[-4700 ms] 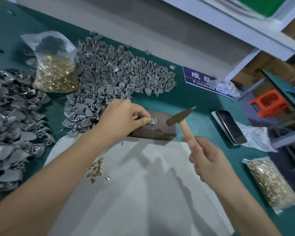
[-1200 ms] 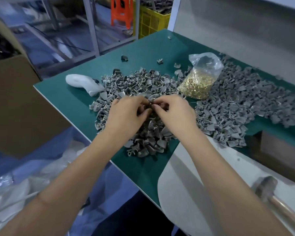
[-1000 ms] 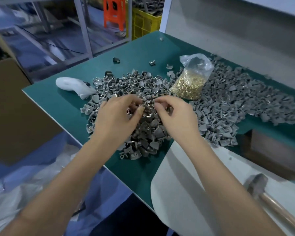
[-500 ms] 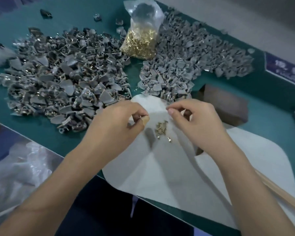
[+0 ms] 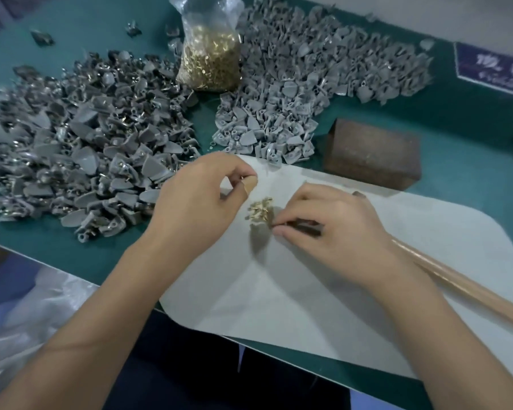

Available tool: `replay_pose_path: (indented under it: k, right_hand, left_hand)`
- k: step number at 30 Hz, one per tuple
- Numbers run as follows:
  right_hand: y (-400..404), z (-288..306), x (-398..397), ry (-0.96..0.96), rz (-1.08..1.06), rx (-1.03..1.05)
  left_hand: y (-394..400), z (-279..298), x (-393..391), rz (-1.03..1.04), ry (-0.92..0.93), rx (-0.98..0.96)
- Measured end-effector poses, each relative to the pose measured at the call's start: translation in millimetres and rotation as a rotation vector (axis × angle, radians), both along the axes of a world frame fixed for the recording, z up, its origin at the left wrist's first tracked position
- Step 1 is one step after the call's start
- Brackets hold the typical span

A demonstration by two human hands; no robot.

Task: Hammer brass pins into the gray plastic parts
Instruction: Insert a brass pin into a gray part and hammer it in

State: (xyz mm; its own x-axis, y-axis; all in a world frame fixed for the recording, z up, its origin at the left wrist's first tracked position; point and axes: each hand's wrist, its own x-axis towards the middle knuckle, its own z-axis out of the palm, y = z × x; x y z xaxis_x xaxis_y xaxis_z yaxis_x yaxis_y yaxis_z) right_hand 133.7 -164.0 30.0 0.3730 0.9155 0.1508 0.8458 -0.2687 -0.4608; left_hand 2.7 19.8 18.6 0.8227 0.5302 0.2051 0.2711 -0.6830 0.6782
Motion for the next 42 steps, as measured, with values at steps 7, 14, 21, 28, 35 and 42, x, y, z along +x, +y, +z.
replay_pose_path:
  k: [7,14,21,28,35,42]
  right_hand:
    - [-2,-1,6,0.118,-0.066,0.212]
    - [-11,3,37,0.246,-0.346,0.488]
    - [-14,5,44,0.272,-0.422,0.543]
    - [-6,0,32,0.232,-0.358,0.493]
    - [-5,2,33,0.291,-0.381,0.534]
    - [-17,8,56,0.393,-0.57,0.714]
  left_hand:
    - [2,13,51,-0.071,0.091,0.219]
    - [17,18,72,-0.133,0.21,0.406]
    - [21,24,73,-0.275,0.187,0.57]
    - [25,20,66,-0.293,0.114,0.518]
    - [11,24,69,-0.295,-0.054,0.083]
    - [-15,41,114,-0.377,-0.015,0.093]
